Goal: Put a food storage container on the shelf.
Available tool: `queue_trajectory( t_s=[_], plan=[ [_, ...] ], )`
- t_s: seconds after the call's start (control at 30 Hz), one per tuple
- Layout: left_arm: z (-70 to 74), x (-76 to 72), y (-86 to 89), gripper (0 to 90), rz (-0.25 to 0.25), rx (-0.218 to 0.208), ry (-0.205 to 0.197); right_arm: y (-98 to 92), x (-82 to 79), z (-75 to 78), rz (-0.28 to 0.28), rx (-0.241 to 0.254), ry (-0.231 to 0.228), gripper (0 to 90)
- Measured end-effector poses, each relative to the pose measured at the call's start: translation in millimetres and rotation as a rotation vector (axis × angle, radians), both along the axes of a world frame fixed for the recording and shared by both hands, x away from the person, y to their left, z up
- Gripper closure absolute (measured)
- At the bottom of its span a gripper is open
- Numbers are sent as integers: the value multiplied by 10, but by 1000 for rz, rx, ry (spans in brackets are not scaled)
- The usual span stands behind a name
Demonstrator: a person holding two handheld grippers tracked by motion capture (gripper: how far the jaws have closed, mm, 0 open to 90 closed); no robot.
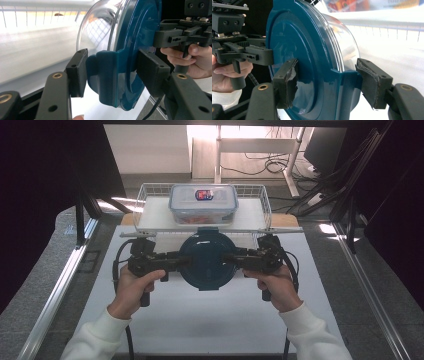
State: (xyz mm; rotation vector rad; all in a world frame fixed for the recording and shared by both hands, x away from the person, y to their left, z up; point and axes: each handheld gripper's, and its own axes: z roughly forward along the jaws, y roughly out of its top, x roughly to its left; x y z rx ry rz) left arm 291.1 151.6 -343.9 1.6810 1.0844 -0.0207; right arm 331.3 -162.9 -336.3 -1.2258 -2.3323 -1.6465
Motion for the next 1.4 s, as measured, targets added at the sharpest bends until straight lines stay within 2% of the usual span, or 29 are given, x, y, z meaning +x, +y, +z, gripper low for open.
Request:
queue_trajectory(
  t_s=[0.33, 0.6, 1.03, 1.27, 1.4],
  plan=[
    [194, 53, 37, 436, 2, -10, -19, 29, 52, 209, 4, -4, -12, 352],
    [468, 113, 91, 436, 6, -5, -50, 70, 117, 464, 12, 1, -33, 357],
    [857, 369, 224, 435, 4, -10, -84, 198, 336, 878, 5, 0, -63, 357],
    [949, 527, 283, 434, 6, -28, -83, 270, 497, 1041, 7, -13, -71, 357],
    [1001, 639, 307, 435, -13, -19, -83, 286, 574, 1088, 3, -20, -73, 358]
  ],
)
